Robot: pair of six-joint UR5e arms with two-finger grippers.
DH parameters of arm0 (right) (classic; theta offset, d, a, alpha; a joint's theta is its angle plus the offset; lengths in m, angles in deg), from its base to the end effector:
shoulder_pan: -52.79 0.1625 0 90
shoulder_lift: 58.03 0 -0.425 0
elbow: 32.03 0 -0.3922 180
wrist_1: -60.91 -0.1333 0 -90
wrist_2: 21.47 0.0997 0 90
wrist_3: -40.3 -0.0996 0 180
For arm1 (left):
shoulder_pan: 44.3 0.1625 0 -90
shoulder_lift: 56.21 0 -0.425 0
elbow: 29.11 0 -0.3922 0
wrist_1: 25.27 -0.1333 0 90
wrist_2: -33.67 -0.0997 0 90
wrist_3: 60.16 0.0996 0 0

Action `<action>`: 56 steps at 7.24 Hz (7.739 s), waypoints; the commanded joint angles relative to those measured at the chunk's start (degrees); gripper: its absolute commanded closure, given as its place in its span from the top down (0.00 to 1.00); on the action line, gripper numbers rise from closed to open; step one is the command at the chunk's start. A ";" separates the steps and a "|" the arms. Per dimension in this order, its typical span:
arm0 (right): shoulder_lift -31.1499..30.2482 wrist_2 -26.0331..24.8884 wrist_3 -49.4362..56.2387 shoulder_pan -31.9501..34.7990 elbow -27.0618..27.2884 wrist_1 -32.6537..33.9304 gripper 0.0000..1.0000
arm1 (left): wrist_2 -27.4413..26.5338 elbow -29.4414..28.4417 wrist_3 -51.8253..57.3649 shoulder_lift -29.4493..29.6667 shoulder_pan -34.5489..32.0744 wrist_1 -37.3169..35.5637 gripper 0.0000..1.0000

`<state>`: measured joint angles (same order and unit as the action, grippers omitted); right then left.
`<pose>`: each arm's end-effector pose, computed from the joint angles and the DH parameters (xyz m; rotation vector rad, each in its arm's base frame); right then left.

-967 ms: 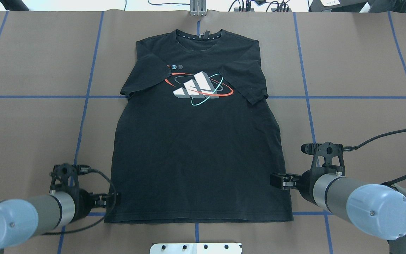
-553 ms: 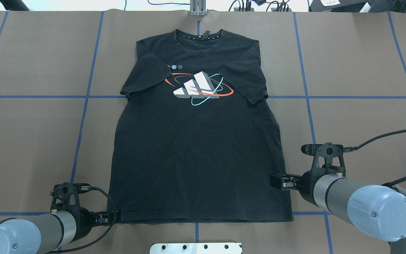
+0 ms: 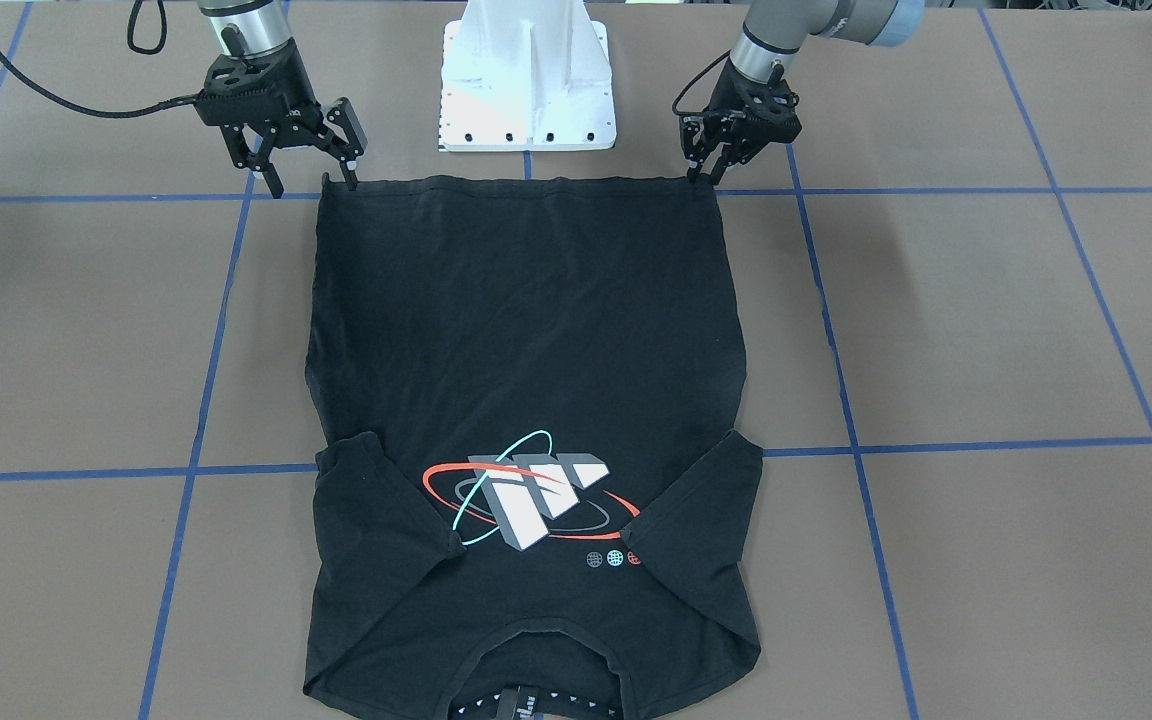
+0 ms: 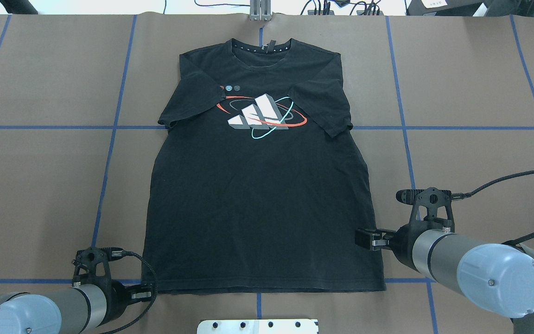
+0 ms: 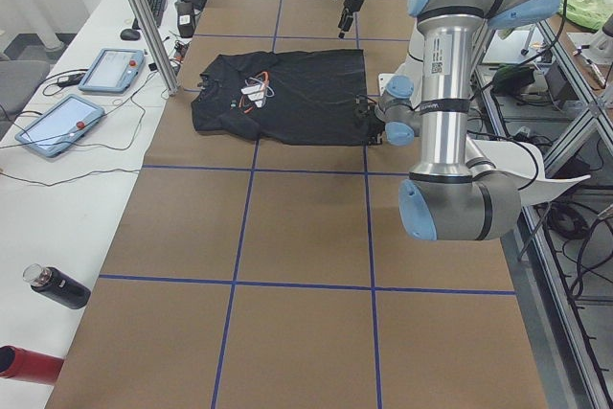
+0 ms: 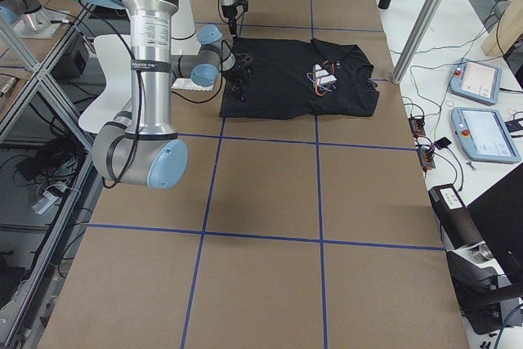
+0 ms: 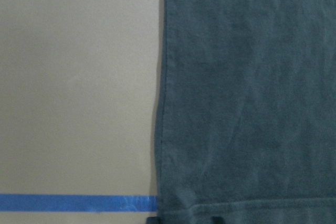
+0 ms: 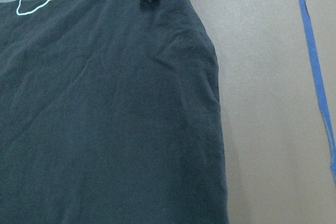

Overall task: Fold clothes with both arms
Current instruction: 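Move both grippers down to the shirt's hem corners nearest the robot, then grasp the hem corners nearest the robot with both grippers, then lift the hem with both grippers and fold it toward the collar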

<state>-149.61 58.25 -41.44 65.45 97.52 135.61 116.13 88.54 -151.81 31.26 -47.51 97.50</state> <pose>-0.3919 -0.2429 0.3247 0.3321 -0.8823 0.1544 0.4640 -0.1726 0.3886 0.1340 1.0079 -0.1439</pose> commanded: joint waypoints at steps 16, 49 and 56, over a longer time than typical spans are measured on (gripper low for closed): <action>-6.07 -12.83 -12.21 -18.46 -5.10 -2.64 0.50 | -5.03 1.36 0.16 -0.37 -0.48 -1.48 0.00; 21.87 10.62 -1.14 23.70 -3.13 21.98 0.00 | 3.86 -3.52 17.29 25.87 -35.37 -22.49 0.00; 30.75 10.02 2.02 27.51 -26.60 18.75 0.00 | -0.11 -32.53 27.38 33.20 -36.17 -8.55 0.00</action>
<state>-120.24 68.51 -39.49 92.98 75.54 156.72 116.04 60.87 -127.05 64.01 -83.73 84.86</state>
